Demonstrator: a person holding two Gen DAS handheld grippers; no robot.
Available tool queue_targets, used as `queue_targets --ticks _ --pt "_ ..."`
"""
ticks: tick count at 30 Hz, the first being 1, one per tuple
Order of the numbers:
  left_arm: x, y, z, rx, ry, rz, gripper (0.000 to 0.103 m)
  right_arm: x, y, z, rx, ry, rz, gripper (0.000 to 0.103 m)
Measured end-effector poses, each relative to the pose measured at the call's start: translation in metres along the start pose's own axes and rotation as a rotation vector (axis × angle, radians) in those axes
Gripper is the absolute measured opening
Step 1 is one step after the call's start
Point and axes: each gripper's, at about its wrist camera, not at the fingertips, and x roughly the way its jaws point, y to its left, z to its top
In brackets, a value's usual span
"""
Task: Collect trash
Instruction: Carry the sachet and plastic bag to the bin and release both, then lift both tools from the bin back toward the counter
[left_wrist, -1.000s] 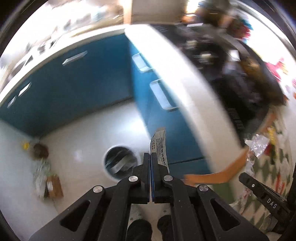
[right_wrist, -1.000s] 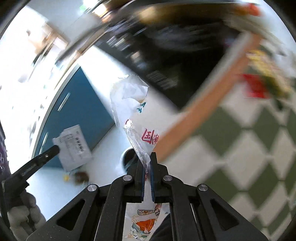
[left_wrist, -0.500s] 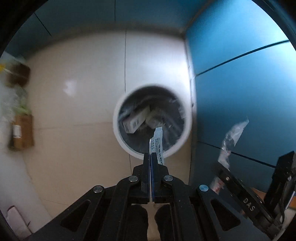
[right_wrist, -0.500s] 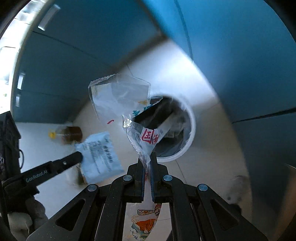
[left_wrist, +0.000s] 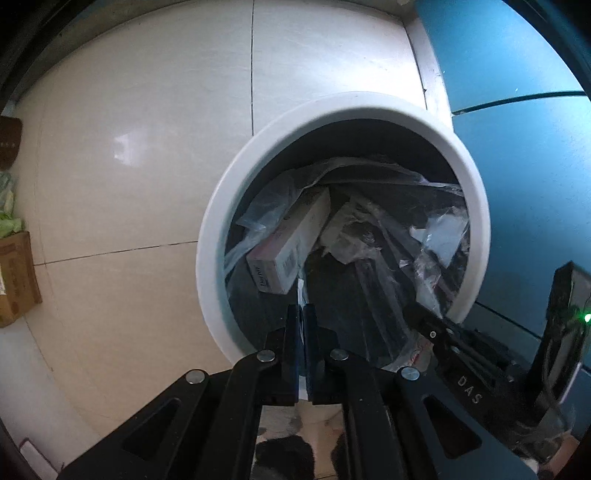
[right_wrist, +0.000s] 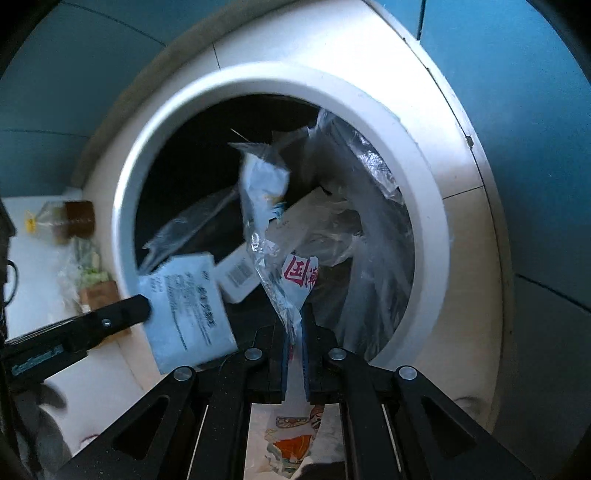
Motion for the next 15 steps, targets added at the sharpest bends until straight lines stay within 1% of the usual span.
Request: queue_targets --ticks 1,2,3,4,5,6,7,8,9,10,11,12,15 --pt "-0.001 0.0 -0.001 0.006 -0.001 0.03 0.004 -0.001 0.001 0.001 -0.001 0.004 0.001 0.027" --pt "-0.004 0.001 -0.002 0.011 -0.007 0.048 0.006 -0.004 0.001 0.001 -0.006 0.0 -0.006 0.038" --pt "-0.006 0.002 -0.003 0.014 -0.013 0.058 0.009 -0.007 0.006 0.003 -0.012 -0.006 -0.017 0.056" --pt "-0.012 0.001 -0.005 0.019 -0.025 0.074 0.024 -0.013 0.007 0.001 -0.021 -0.017 -0.032 0.066" --pt "-0.019 0.0 -0.008 0.02 -0.044 0.088 0.05 -0.017 0.007 -0.003 -0.028 -0.025 -0.046 0.069" --pt "-0.028 0.002 -0.011 0.022 -0.071 0.104 0.065 -0.025 0.009 -0.007 -0.03 -0.03 -0.054 0.076" --pt "-0.041 0.002 -0.016 0.02 -0.106 0.128 0.083 -0.033 0.009 -0.01 -0.032 -0.035 -0.067 0.083" --pt "-0.051 0.003 -0.021 0.018 -0.137 0.154 0.085 -0.041 0.011 -0.012 -0.038 -0.041 -0.082 0.088" --pt "-0.063 0.003 -0.027 0.021 -0.163 0.185 0.085 -0.053 0.015 -0.016 -0.042 -0.052 -0.1 0.096" --pt "-0.075 0.003 -0.034 0.02 -0.18 0.206 0.089 -0.064 0.016 -0.02 -0.043 -0.061 -0.11 0.101" --pt "-0.083 0.003 -0.038 0.014 -0.191 0.214 0.099 -0.076 0.018 -0.025 -0.041 -0.068 -0.116 0.102" --pt "-0.095 0.004 -0.045 0.01 -0.203 0.218 0.103 -0.089 0.021 -0.031 -0.041 -0.077 -0.121 0.102" --pt "-0.133 0.002 -0.069 0.001 -0.243 0.258 0.103 -0.127 0.034 -0.048 -0.059 -0.107 -0.148 0.102"
